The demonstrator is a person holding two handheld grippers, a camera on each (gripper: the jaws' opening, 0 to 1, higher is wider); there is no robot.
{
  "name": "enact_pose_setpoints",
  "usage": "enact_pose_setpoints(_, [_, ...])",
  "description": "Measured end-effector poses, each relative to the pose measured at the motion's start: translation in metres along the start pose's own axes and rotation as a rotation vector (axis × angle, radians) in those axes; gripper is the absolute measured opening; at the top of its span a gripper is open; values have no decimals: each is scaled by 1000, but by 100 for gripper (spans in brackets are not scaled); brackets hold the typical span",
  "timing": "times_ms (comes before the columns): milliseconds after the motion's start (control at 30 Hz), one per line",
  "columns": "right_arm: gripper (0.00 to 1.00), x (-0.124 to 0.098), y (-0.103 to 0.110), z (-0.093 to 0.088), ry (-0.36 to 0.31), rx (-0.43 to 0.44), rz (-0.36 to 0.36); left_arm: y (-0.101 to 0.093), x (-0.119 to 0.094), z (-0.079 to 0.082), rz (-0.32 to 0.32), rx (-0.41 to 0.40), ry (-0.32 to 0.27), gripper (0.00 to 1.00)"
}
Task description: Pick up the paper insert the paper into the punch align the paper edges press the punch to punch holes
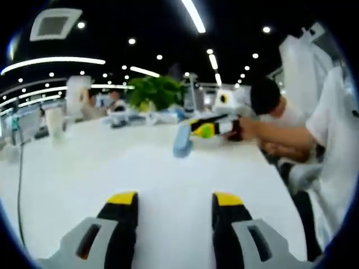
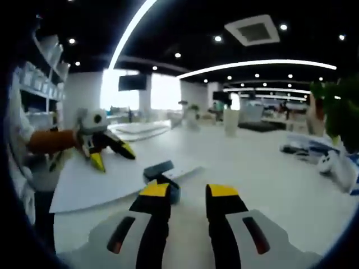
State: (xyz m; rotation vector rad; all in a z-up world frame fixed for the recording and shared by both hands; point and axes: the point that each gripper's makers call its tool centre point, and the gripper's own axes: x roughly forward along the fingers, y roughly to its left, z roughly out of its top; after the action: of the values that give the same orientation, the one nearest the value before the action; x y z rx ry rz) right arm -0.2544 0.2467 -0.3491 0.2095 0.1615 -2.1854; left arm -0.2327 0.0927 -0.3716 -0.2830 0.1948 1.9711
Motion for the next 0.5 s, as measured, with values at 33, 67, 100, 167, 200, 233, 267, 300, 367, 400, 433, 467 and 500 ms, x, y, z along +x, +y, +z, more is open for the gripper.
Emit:
enact_pose_setpoints(33, [29, 0, 5, -1, 12, -20, 36, 0, 0, 0, 0, -2, 0, 53])
enact_pose_setpoints(67, [29, 0, 7, -3, 19, -30, 56, 0, 0, 1, 1, -3, 0, 53])
enact_pose_setpoints(100, [29, 0, 10, -4, 27, -42, 84, 0, 0, 1, 2, -3, -1, 53])
enact_pose_setpoints(167, [30, 2, 12, -5, 26, -61, 118, 1, -1, 1, 6, -6, -1, 53])
enact_pose_setpoints(200, [31, 3, 12, -6, 28, -55, 130, 3, -1, 1, 10, -7, -1, 53])
enact_pose_setpoints(233, [31, 6, 12, -6, 34, -49, 149, 3, -1, 1, 11, -8, -1, 53])
enact_pose_setpoints(267, [31, 8, 10, -6, 37, -54, 158, 3, -1, 1, 11, -8, -1, 53])
enact_pose_setpoints(300, [32, 11, 8, -5, 38, -57, 164, 3, -1, 1, 13, -9, -1, 53])
enact_pose_setpoints(367, [33, 15, 6, -4, 39, -50, 186, 3, -1, 1, 16, -11, -2, 53])
enact_pose_setpoints(400, [33, 16, 5, -4, 36, -44, 196, 4, 0, 1, 16, -11, -2, 53])
enact_pose_setpoints(433, [33, 17, 5, -4, 34, -39, 204, 4, -1, 1, 16, -10, -3, 53])
enact_pose_setpoints(467, [33, 19, 4, -4, 33, -35, 210, 4, -1, 1, 15, -10, -3, 53])
enact_pose_setpoints(500, [33, 20, 4, -4, 34, -32, 215, 4, -1, 1, 14, -10, -2, 53])
